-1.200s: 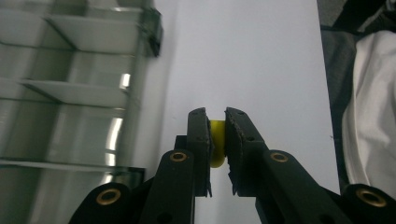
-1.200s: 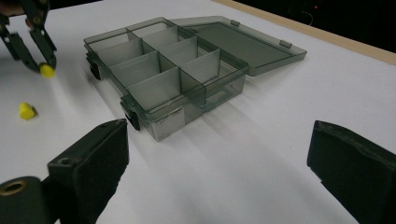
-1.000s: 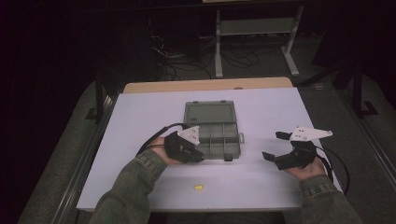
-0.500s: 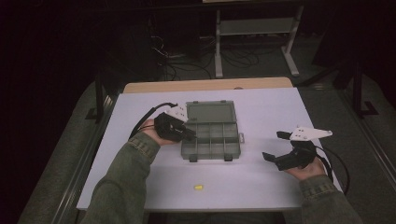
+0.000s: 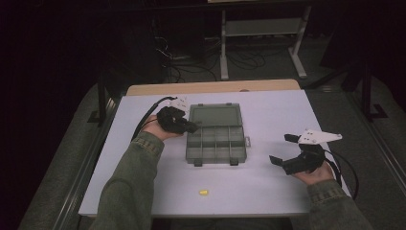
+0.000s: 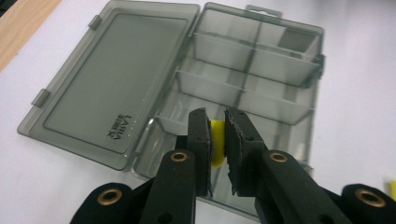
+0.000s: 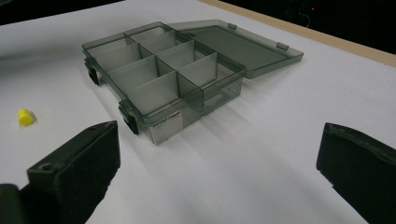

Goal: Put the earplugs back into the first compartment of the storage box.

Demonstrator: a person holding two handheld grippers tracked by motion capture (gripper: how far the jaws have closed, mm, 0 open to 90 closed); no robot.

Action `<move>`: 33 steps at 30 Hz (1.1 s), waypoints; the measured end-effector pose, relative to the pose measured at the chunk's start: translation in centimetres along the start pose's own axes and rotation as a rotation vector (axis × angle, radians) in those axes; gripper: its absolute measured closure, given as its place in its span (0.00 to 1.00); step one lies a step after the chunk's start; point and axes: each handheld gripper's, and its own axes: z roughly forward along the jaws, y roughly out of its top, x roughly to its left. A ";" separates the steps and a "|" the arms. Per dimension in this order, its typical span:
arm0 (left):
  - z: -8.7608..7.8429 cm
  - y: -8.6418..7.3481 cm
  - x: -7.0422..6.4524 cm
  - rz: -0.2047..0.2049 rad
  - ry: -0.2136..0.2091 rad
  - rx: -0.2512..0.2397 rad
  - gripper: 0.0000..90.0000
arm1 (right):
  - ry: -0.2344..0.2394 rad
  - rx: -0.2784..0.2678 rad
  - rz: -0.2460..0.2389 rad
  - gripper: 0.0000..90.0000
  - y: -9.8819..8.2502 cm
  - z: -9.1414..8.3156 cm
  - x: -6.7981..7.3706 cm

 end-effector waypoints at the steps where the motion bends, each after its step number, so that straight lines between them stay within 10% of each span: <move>1: 0.2 -0.1 0.2 -0.006 0.003 0.005 0.90 | 0.000 0.001 -0.001 0.00 0.0 0.0 0.0; 18: 3.7 -1.2 1.5 -0.027 -0.010 0.104 0.88 | 0.008 0.001 -0.001 0.00 0.0 0.0 0.0; 26: 3.1 -1.4 1.4 -0.053 -0.026 0.096 0.68 | 0.009 0.004 -0.003 0.00 0.0 0.0 0.1; 33: 1.7 -0.9 0.9 -0.083 -0.012 0.030 0.32 | 0.004 0.000 -0.002 0.00 0.0 -0.1 0.1</move>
